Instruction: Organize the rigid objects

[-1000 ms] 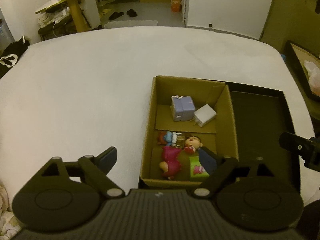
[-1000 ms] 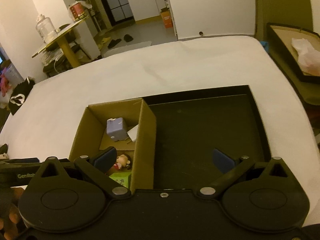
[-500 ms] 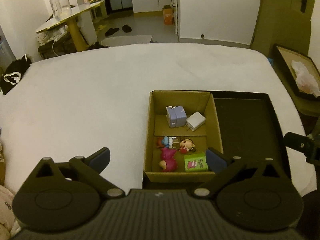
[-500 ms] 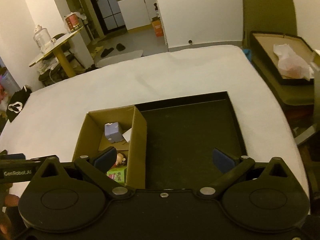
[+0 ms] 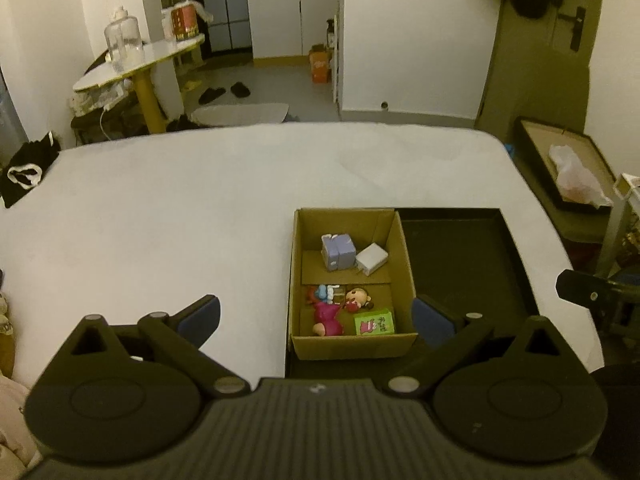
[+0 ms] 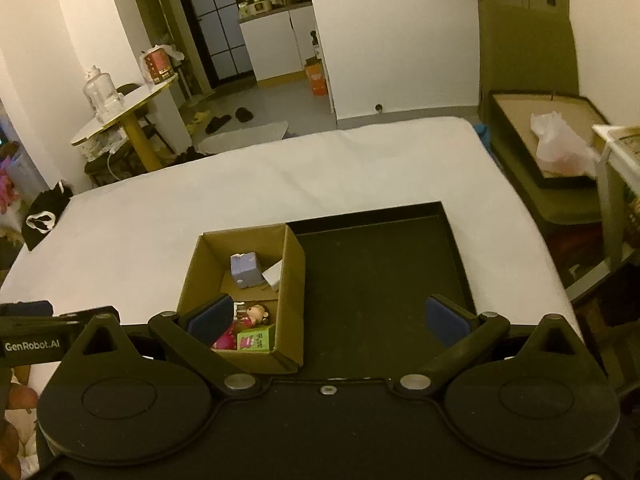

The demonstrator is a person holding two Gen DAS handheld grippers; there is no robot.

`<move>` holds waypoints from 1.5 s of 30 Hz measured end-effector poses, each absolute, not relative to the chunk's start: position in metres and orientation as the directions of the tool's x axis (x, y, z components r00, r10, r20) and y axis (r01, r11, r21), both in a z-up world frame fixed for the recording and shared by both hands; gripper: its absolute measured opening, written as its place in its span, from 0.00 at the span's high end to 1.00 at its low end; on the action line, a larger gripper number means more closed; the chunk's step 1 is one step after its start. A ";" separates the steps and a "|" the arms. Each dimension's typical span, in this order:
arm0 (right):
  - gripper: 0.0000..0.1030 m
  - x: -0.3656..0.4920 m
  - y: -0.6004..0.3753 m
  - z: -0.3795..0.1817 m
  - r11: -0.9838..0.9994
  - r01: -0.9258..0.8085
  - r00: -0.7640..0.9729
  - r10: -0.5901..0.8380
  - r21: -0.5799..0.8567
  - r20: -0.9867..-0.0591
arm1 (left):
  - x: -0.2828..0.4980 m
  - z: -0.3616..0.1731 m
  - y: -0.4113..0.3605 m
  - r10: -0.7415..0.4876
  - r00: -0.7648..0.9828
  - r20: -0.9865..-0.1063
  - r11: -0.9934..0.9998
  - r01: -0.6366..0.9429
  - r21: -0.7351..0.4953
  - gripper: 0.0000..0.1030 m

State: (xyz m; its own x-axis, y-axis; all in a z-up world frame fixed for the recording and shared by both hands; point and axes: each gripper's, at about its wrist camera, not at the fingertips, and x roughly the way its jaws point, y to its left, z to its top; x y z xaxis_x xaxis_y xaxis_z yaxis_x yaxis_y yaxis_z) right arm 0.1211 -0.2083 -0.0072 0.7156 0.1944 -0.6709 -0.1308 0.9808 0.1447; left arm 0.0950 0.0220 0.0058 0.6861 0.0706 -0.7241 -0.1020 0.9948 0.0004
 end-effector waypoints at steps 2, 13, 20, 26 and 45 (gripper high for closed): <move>0.00 0.112 -0.206 0.000 0.982 -0.132 0.729 0.190 0.137 -0.658 | 0.086 0.011 0.022 0.068 0.699 -0.712 0.995 -0.098 -0.002 0.02; 0.00 0.073 -0.198 0.018 0.982 -0.145 0.766 0.188 0.120 -0.615 | 0.050 0.020 0.026 0.059 0.723 -0.688 0.995 -0.095 -0.014 0.02; 0.00 0.056 -0.200 0.021 0.984 -0.136 0.770 0.180 0.118 -0.612 | 0.030 0.029 0.025 0.058 0.740 -0.670 0.996 -0.088 -0.011 0.02; 0.00 0.041 -0.199 0.023 0.984 -0.139 0.774 0.179 0.113 -0.607 | 0.016 0.033 0.022 0.050 0.753 -0.656 0.997 -0.079 -0.015 0.02; 0.00 0.015 -0.200 0.022 0.991 -0.115 0.783 0.131 0.067 -0.608 | -0.008 0.023 0.017 0.041 0.755 -0.655 0.997 -0.071 -0.020 0.02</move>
